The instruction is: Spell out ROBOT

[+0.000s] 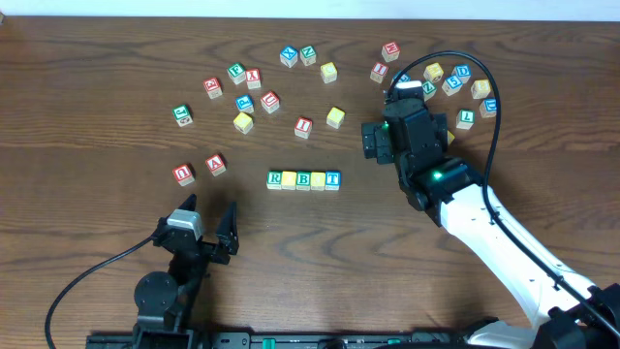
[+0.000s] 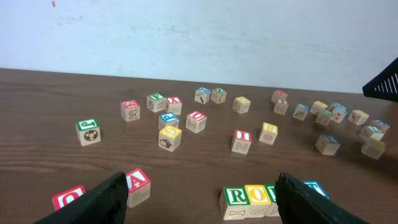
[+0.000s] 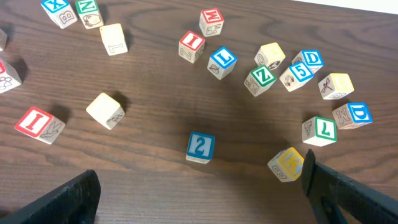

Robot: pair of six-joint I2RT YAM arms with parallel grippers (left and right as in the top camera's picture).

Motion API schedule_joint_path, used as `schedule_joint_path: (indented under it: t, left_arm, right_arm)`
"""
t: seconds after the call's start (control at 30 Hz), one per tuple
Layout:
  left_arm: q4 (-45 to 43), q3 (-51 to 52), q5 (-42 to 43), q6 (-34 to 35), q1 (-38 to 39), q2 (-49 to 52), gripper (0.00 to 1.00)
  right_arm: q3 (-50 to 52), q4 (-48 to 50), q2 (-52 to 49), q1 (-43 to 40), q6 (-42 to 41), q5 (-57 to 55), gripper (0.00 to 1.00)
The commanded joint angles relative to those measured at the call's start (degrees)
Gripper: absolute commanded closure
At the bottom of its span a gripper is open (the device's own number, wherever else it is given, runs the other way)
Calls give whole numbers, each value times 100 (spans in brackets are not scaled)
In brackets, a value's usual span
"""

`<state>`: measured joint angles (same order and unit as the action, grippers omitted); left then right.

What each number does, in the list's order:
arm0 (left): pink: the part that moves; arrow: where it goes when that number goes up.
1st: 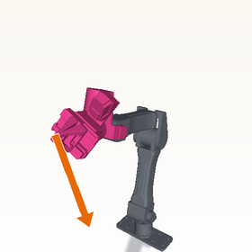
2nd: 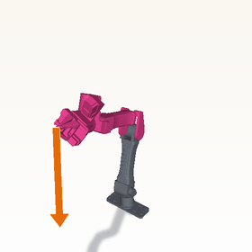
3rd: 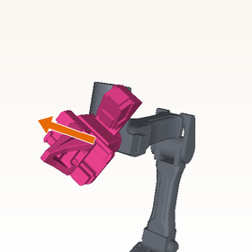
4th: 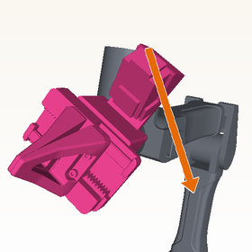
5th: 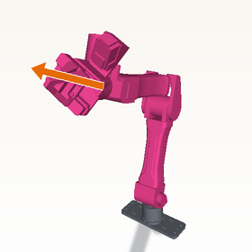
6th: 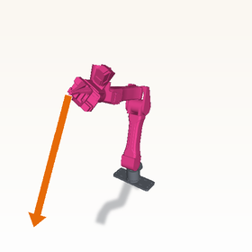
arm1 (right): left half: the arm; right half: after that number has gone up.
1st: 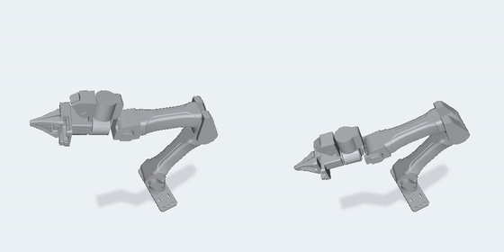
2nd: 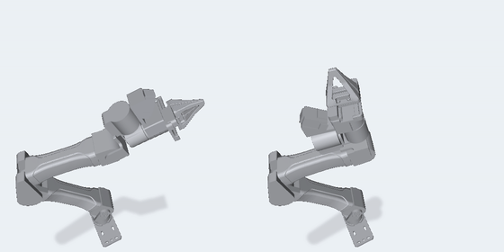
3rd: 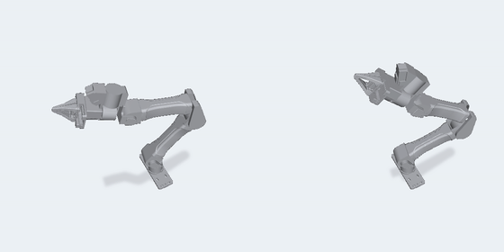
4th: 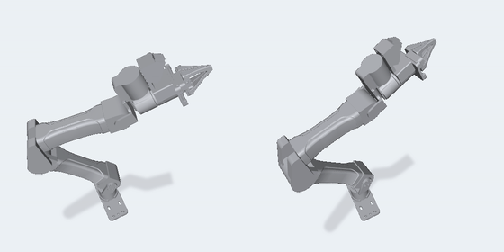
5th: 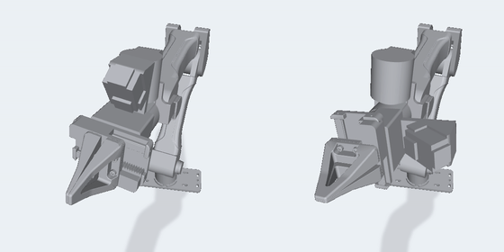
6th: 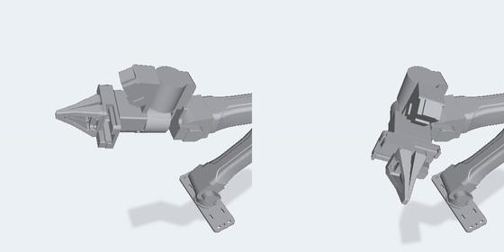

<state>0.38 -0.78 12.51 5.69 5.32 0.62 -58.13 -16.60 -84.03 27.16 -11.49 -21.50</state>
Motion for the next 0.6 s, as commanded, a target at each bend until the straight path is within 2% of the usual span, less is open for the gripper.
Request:
schedule_joint_path:
  t: [0.0, 0.3, 0.57]
  left_arm:
    - [286, 55, 66, -74, -33, -55, 25]
    - [260, 50, 798, -256, -264, -57, 26]
    - [260, 50, 767, -393, -267, -57, 26]
  right_arm:
    - [-74, 4, 98, -46, 44, -83, 1]
    - [-74, 4, 98, -46, 44, -83, 1]
    - [-74, 7, 98, -44, 42, -83, 1]
